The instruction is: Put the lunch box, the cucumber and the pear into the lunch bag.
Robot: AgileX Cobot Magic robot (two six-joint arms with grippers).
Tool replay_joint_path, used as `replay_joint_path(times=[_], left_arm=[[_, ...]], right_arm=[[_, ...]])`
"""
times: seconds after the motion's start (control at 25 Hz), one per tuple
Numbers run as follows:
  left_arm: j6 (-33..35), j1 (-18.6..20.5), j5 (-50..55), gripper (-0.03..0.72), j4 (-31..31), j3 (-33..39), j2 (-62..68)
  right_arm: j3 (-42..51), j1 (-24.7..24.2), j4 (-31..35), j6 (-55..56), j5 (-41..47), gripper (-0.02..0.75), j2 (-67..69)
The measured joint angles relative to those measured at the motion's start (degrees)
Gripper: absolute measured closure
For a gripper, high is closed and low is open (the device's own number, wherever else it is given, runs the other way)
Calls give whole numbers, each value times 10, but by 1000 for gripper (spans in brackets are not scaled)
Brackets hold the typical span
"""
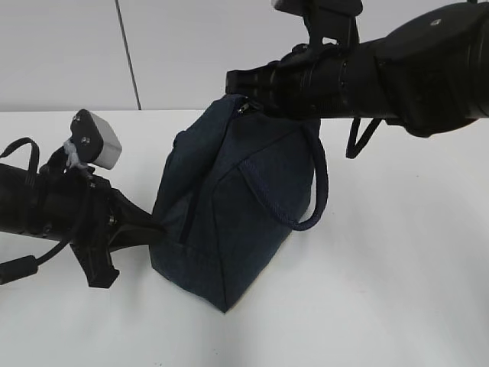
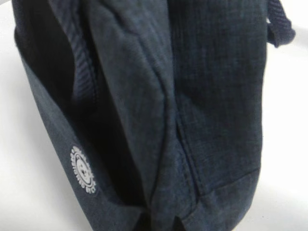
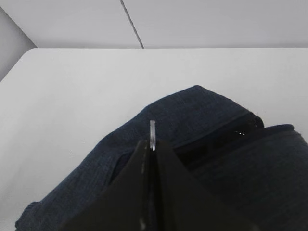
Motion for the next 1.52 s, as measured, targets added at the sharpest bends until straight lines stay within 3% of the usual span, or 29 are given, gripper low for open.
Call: replay_joint_path(times=[0.24, 0.52, 0.64, 0.76, 1.16, 1.4, 1.52], left_arm=[[0, 0, 0, 660, 0, 0, 0], [0, 0, 4, 407, 2, 2, -20], [0, 0, 4, 367, -8, 2, -42], [0, 0, 3, 358, -11, 2, -59], [0, 0, 9, 358, -57, 2, -67], [0, 0, 31, 360, -62, -11, -68], [0, 0, 31, 438, -69, -21, -68]], right_arm=[[-1, -5, 0, -5, 25, 738, 0], [-1, -8, 0, -35, 74, 738, 0], [-3, -9, 0, -44, 97, 738, 0], [-10, -9, 18, -70, 115, 738, 0], [-12, -9, 168, -217, 152, 738, -12], [-12, -9, 189, -242, 153, 738, -12], [-12, -9, 191, -245, 153, 738, -12]])
